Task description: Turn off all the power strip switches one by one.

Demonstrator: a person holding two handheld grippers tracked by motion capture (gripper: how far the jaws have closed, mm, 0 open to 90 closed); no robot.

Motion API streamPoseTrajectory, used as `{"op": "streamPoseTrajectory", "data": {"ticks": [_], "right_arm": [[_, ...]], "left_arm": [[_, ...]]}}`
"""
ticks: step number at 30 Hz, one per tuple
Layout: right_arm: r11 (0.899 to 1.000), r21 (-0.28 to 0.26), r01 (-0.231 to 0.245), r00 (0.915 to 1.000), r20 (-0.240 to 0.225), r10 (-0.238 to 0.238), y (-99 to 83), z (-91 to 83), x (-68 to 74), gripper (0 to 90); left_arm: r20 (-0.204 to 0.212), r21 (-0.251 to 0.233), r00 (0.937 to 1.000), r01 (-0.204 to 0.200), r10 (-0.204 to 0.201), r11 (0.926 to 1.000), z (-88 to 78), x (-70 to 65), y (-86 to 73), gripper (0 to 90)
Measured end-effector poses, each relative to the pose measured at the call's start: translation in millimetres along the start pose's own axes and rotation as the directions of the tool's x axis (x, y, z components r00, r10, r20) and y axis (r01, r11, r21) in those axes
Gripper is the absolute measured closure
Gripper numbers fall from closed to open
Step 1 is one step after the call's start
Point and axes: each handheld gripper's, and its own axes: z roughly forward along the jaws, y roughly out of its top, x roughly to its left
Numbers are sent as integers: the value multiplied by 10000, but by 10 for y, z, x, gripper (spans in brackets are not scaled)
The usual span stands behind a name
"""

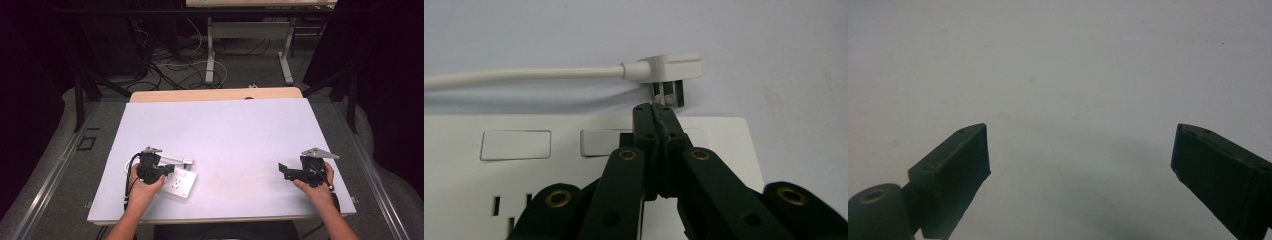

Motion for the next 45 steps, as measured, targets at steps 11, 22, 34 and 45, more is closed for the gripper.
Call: {"op": "streamPoseTrajectory", "data": {"ticks": [11,22,34,45], "right_arm": [[10000,14,-20,10000,-20,20,1,-3,-1,80],[10000,25,-35,10000,-18,35,0,-3,4,80],[10000,-17,-16,10000,46,16,-2,2,4,80],[10000,22,-37,10000,-30,37,0,-2,2,80]], "left_arm": [[131,-36,9994,-310,310,9995,1,-118,11,900],[300,-46,9979,-576,577,9983,18,-228,19,900],[366,137,9963,-778,772,9969,72,-279,19,900],[360,276,9965,-770,759,9967,117,-271,12,900]]}}
